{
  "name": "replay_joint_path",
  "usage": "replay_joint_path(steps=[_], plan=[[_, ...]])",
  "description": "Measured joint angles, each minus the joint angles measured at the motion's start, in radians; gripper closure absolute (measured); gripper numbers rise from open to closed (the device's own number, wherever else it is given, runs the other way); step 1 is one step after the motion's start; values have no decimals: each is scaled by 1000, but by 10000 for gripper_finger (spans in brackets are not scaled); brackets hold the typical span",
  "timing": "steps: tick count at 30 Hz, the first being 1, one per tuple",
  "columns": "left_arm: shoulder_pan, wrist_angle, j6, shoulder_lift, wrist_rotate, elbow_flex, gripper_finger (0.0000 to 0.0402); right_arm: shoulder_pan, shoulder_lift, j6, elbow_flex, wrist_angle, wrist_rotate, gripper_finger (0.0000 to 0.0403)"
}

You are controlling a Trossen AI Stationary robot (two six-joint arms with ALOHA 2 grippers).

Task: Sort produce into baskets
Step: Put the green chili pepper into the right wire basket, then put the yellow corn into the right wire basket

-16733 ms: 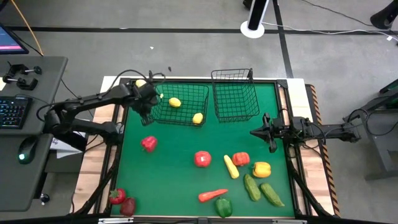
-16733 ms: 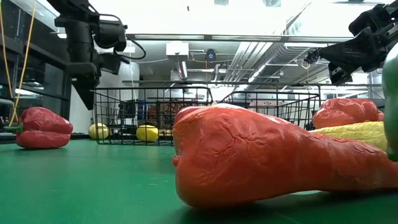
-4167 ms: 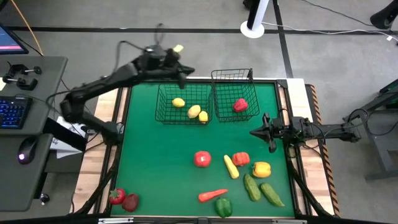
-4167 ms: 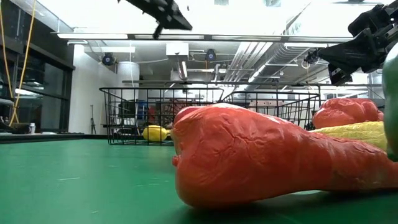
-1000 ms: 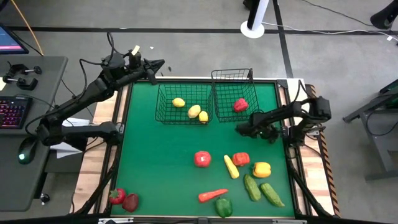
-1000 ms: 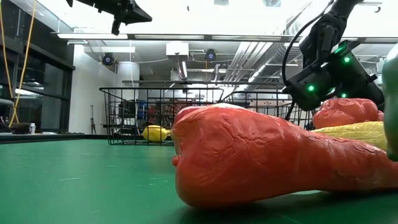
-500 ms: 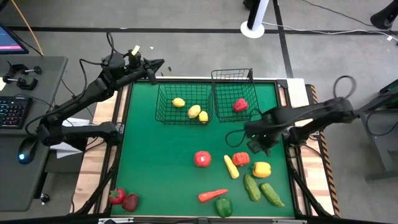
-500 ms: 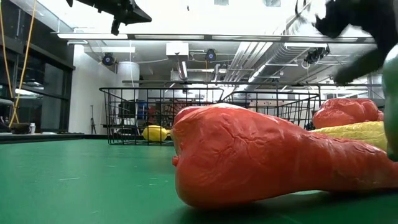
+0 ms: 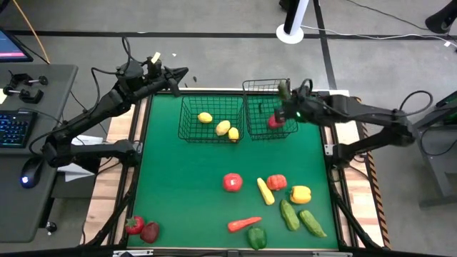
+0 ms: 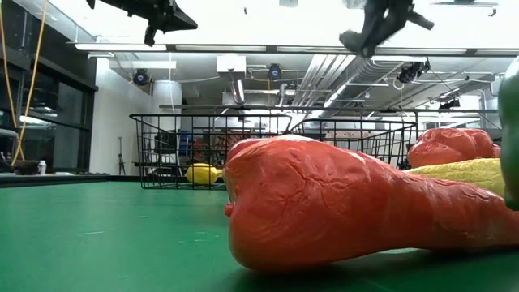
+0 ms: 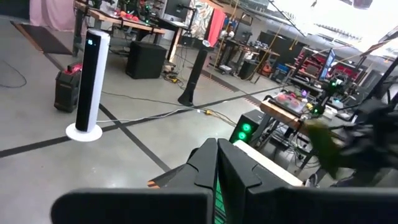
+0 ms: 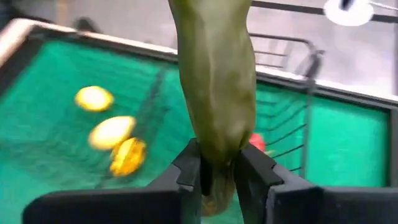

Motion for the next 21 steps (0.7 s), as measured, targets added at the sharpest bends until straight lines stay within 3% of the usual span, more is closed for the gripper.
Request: replay_joint_path(steps=[6,10,13,17,21], plan=[[0,0,-17,0,0,0,401,-212,30,-111,-120,153,-112,295],[0,0,-18,0,0,0,401,-320,50,-187,-195,372,-337,222],[0,0,-18,0,0,0,402,-367,72,-232,-203,408,-474,167],[0,0,-18,0,0,0,401,-365,67,-227,-201,343,-521,123],[0,-18,-17,0,0,0,401,-240,9,-224,-199,304,-708,115]])
